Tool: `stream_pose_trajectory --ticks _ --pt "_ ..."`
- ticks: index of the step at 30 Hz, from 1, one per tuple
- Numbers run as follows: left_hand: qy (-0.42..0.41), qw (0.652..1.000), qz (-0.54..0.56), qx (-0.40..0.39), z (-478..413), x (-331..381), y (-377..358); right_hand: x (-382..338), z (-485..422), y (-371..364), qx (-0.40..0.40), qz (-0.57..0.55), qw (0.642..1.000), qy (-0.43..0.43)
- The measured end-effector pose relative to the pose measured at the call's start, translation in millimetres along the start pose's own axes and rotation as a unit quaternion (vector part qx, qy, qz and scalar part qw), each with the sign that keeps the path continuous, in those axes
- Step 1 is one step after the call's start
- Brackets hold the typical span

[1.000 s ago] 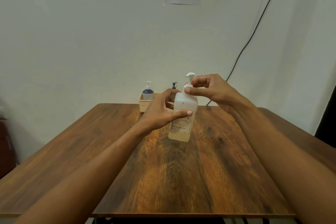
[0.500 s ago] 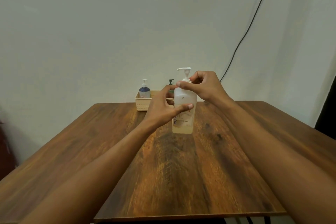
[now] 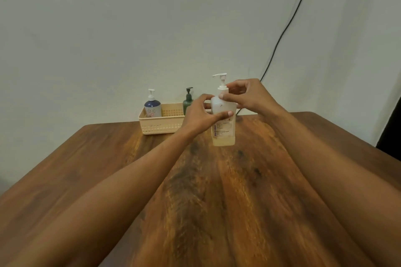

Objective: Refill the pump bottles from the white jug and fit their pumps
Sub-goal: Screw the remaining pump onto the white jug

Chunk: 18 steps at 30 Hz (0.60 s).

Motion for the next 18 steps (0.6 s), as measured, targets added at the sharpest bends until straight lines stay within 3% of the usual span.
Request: stream_pose_trajectory --ticks 9,18 --pt "0.014 0.999 0.012 -0.03 -118 -46 -104 128 -82 40 0.036 -0.019 0.998 -0.045" --pt "0.046 0.998 0.004 -0.046 -198 -93 -176 203 -154 45 0.057 0.021 0.996 -0.063"
Point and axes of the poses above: each hand's wrist, its own z-axis away from the middle knuckle, its own y-axis out of the back of the hand, x = y × z, the point moved 9 cm from there along -z, towards the middle knuckle, and after that the axes turned 9 degrees about -z, right-handed, at the moved point
